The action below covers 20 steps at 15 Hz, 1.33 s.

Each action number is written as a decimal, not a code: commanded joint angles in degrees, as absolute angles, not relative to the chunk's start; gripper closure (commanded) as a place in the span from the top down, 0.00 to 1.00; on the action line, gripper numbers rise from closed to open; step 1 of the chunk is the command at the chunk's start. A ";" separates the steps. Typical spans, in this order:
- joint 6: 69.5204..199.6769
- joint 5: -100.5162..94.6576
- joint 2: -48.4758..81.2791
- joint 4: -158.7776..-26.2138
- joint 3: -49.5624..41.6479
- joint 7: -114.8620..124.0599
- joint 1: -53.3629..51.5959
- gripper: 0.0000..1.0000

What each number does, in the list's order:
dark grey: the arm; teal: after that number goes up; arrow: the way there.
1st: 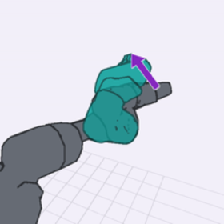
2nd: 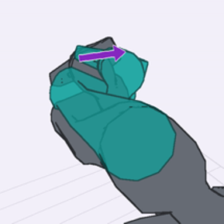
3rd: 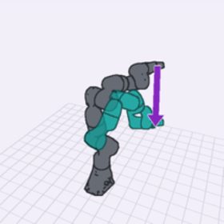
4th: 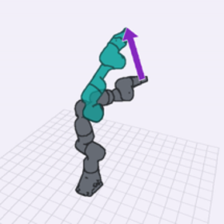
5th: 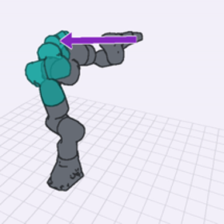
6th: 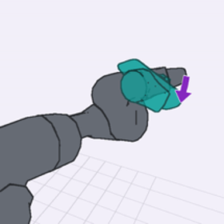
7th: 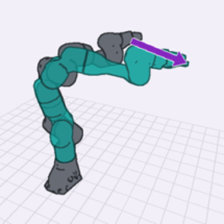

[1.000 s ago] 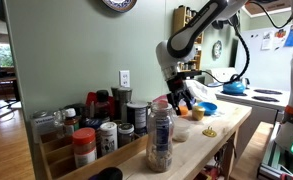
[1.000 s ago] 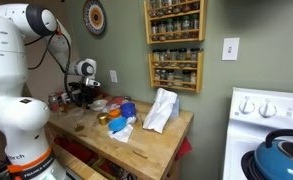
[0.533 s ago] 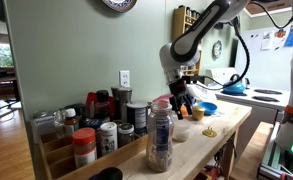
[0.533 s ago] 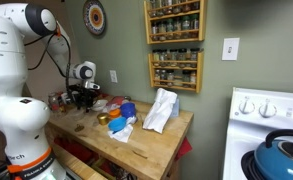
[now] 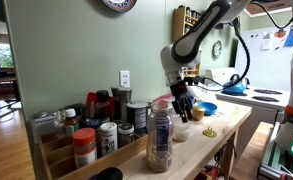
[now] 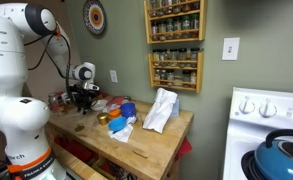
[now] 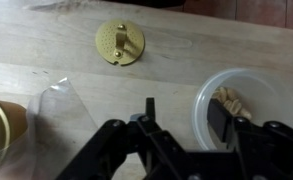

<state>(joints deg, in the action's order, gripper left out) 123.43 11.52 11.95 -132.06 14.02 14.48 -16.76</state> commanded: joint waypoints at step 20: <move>123.86 7.03 11.51 -133.32 10.94 22.19 -15.80 0.03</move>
<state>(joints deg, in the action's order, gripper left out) 123.65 9.78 12.55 -131.98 12.63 19.44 -16.55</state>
